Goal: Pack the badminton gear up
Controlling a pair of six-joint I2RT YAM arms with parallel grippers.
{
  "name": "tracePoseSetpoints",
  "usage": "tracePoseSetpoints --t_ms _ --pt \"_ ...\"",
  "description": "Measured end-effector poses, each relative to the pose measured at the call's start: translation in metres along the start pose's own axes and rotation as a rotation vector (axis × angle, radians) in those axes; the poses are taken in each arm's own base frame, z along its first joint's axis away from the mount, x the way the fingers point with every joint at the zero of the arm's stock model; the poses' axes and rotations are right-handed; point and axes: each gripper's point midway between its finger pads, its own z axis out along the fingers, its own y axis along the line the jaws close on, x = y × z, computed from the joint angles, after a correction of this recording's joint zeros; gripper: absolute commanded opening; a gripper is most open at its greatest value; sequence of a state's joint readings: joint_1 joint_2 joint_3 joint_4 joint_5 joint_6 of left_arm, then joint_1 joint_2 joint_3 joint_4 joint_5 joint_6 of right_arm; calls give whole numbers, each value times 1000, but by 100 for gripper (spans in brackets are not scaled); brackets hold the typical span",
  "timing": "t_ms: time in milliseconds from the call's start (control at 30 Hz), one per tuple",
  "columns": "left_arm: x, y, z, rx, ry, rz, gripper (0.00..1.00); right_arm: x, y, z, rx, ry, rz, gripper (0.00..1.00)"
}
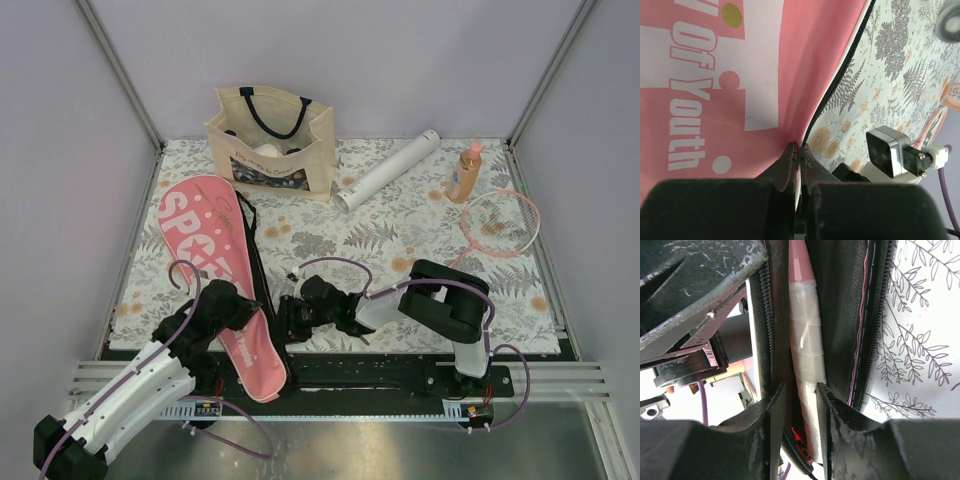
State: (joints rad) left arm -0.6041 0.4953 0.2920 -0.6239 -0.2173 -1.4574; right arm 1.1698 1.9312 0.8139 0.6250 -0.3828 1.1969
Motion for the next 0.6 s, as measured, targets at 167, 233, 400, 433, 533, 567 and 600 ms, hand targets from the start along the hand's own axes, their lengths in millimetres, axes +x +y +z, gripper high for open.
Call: tracePoseSetpoints --t_ms 167,233,400,433,533,567,600 --pt "0 -2 1 15 -2 5 0 0 -2 2 34 17 -8 46" --pt "-1 -4 0 26 -4 4 0 1 0 5 36 34 -13 43" --pt "-2 -10 -2 61 -8 -1 0 2 -7 13 48 50 -13 39" --pt "-2 -11 -2 68 -8 -3 0 2 -8 13 51 51 -12 39" --pt "-1 -9 -1 75 -9 -5 0 2 -8 15 50 54 -12 39" --pt "-1 -9 0 77 -10 -5 0 2 -8 15 50 53 -14 40" --pt "-1 -9 0 78 -10 -6 0 2 -8 15 51 52 -15 42"
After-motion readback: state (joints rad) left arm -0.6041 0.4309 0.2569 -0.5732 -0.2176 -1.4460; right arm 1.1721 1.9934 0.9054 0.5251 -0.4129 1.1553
